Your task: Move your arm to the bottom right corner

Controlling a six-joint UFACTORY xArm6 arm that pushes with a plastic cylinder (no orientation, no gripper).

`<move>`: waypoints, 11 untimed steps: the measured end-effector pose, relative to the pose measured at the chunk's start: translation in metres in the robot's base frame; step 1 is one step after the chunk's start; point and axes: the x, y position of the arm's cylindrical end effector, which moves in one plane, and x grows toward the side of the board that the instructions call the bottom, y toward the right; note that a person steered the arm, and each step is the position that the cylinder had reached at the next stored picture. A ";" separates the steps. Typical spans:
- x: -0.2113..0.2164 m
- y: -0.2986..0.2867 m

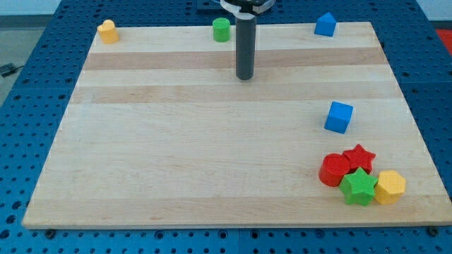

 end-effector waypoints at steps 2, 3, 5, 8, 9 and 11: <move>0.013 0.000; 0.013 0.004; -0.012 0.122; 0.054 0.310; 0.113 0.327; 0.264 0.294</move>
